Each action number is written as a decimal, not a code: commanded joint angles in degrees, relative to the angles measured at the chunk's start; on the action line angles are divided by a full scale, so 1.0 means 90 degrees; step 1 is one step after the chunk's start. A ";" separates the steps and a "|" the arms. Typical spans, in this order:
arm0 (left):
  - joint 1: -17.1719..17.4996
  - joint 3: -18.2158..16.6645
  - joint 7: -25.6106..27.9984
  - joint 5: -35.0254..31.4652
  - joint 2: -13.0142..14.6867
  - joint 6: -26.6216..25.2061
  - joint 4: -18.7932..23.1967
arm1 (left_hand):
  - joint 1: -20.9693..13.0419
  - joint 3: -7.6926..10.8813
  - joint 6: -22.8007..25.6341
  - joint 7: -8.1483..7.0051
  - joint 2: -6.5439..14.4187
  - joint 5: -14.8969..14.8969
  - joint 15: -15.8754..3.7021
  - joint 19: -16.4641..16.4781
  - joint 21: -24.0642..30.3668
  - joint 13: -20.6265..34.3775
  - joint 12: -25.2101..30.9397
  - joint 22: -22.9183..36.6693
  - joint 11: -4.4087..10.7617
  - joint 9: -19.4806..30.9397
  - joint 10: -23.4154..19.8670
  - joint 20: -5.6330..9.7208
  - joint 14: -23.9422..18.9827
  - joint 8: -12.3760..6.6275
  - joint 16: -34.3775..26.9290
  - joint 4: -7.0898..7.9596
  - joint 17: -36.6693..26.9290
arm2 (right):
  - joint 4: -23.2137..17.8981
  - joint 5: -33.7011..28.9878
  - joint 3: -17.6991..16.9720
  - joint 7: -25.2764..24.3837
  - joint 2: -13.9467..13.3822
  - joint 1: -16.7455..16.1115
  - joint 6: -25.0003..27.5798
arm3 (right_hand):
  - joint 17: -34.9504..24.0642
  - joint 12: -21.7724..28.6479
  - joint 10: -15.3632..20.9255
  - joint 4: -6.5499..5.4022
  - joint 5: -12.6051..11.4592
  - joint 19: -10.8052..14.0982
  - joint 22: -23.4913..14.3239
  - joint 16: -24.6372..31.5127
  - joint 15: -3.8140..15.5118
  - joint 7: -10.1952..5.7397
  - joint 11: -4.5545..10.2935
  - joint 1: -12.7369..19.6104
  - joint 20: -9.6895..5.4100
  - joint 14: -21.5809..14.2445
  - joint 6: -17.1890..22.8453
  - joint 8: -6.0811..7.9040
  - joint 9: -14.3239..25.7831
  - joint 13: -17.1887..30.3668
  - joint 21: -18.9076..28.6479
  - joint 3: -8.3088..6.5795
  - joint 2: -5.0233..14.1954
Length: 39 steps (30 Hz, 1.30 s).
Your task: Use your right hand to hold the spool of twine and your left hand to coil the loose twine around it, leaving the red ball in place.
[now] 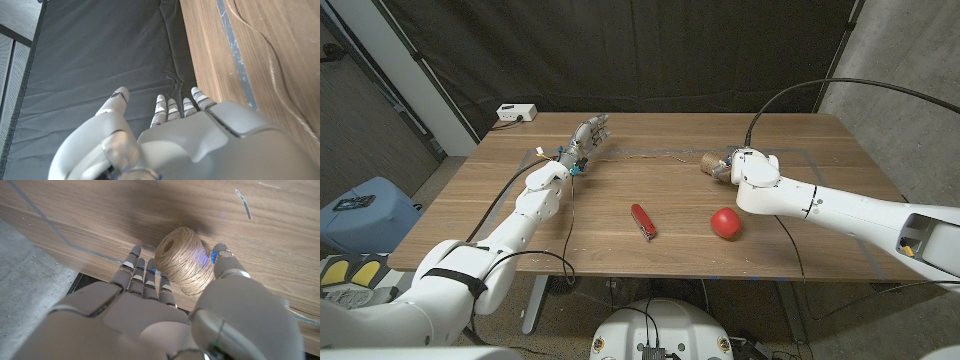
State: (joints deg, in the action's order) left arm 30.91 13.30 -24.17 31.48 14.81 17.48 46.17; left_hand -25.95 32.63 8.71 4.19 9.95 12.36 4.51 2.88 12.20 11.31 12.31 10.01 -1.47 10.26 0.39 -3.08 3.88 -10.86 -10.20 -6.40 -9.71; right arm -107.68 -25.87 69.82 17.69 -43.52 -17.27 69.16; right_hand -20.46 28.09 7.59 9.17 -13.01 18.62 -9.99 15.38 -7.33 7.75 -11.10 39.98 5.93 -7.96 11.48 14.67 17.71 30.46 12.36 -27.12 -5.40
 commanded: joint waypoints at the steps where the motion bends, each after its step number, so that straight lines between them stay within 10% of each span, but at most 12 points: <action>1: 0.0162 -0.0048 0.0105 0.0029 0.0054 -0.0103 0.0206 | -0.0045 0.0000 0.0098 0.0031 0.0031 0.0022 0.0011 0.0039 -0.0018 0.0018 0.0003 0.0016 -0.0048 0.0033 -0.0001 0.0010 -0.0028 -0.0057 -0.0029 -0.0008 -0.0020 | 0.0254 -0.0222 0.0282 0.0106 0.0190 0.0183 -0.0030 | -0.0045 0.0131 0.0172 0.0051 0.0029 0.0124 -0.0035 0.0062 0.0014 0.0431 0.0005 0.0115 -0.0006 -0.0145 0.0125 0.0065 0.0029 0.0064 0.0038 -0.0024 0.0005; 39: 0.0451 -0.0187 0.0154 0.0155 0.0044 -0.0282 0.0586 | -0.0063 0.0001 0.0209 0.0035 0.0047 0.0029 0.0022 0.0080 -0.0036 0.0020 0.0006 0.0017 -0.0056 0.0045 -0.0009 -0.0013 -0.0056 -0.0048 -0.0032 0.0002 -0.0021 | 0.0228 -0.1043 0.0732 0.0134 0.0101 0.0124 -0.0061 | -0.0345 0.1006 0.1438 0.0078 0.0201 0.0771 -0.0038 0.0487 0.0660 0.0042 0.0514 0.0701 -0.0148 -0.1278 0.1369 0.0451 0.0166 0.0336 0.0134 -0.0041 -0.0093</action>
State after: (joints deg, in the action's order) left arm 33.51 12.08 -23.42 32.47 14.94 15.97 49.06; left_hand -26.18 32.63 9.94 4.41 10.19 12.36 4.50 3.18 12.20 11.31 12.30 10.01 -1.54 10.55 0.31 -3.39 3.88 -10.86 -10.20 -6.40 -9.71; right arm -105.26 -32.92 75.49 19.48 -41.93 -15.24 69.34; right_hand -23.25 36.61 19.75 9.57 -11.44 24.94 -9.99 19.30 -1.64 8.37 -6.69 45.18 4.70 -18.58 22.78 18.30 19.01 33.27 13.14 -27.51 -6.24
